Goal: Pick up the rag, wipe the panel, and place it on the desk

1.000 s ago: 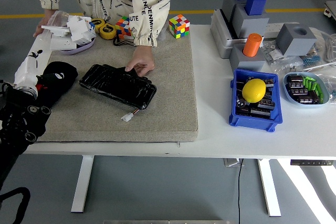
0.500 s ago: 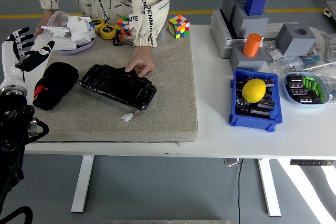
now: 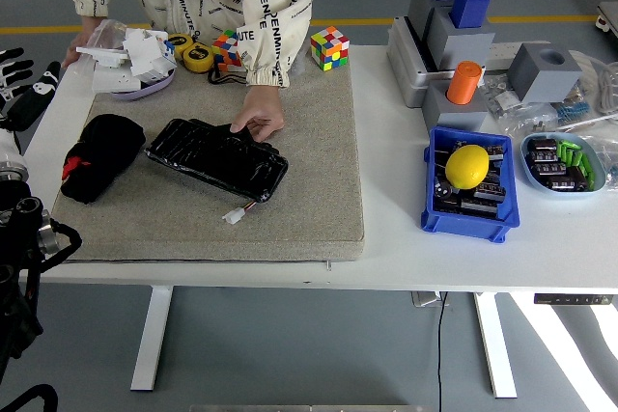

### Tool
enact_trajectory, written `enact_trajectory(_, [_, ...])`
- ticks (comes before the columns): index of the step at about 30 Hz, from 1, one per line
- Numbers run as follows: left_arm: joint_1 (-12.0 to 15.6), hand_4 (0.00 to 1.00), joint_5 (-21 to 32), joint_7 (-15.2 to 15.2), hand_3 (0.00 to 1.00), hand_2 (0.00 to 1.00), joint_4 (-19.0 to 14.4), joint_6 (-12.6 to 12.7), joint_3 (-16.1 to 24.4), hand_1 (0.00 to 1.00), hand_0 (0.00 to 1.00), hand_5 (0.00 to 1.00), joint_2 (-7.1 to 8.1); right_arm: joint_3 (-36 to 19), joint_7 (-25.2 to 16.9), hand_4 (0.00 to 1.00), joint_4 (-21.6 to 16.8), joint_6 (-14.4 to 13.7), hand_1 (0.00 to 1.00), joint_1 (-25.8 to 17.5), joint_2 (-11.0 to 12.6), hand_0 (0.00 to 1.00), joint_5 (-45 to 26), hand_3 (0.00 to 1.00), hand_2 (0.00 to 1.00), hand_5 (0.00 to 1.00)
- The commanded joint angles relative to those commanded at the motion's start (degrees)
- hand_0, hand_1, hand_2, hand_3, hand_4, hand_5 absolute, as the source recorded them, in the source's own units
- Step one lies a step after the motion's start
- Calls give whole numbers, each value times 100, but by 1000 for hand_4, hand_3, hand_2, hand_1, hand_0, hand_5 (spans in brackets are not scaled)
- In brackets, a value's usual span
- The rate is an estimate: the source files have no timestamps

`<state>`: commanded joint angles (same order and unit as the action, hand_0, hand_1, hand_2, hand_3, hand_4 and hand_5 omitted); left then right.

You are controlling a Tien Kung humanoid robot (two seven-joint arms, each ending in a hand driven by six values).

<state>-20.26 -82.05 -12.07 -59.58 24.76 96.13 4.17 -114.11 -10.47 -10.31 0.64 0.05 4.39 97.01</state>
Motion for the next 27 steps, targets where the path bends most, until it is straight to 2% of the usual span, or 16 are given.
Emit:
enact_trajectory(11, [-32, 835, 71, -26, 600, 587, 12, -30, 39, 610, 523, 204, 65, 76, 21, 858, 0, -6, 558, 9, -14, 522, 46, 521, 493, 345])
enact_trajectory(27, [-85, 827, 63, -4, 600, 588, -22, -95, 119, 610, 528, 208, 75, 145, 28, 858, 0, -10, 560, -8, 17, 522, 17, 522, 493, 347])
